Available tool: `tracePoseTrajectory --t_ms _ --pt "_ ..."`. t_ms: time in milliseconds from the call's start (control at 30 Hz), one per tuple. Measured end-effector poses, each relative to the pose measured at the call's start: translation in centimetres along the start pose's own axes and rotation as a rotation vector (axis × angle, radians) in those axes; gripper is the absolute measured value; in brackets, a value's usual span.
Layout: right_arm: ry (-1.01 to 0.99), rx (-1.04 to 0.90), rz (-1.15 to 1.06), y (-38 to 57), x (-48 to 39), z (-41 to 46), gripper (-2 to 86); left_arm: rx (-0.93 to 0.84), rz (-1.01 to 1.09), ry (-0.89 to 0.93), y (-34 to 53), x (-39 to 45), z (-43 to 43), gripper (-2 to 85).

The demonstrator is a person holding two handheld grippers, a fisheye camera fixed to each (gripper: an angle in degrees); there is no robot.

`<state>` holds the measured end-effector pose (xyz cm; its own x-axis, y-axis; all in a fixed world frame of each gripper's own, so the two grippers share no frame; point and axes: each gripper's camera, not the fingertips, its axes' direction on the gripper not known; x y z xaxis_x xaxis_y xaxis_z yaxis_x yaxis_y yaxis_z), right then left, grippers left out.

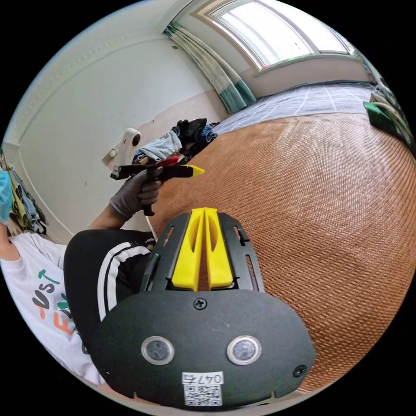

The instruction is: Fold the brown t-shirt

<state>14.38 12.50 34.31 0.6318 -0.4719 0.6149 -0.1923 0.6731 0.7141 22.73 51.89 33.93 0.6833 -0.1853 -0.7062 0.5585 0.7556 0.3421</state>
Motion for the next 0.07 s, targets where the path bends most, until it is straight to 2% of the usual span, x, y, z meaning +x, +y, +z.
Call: tracePoseTrajectory --t_ms 67 --pt "-0.003 -0.008 0.023 -0.3 -0.4 1.1 -1.2 0.034 -0.024 0.022 2.7 -1.7 -2.3 -1.0"
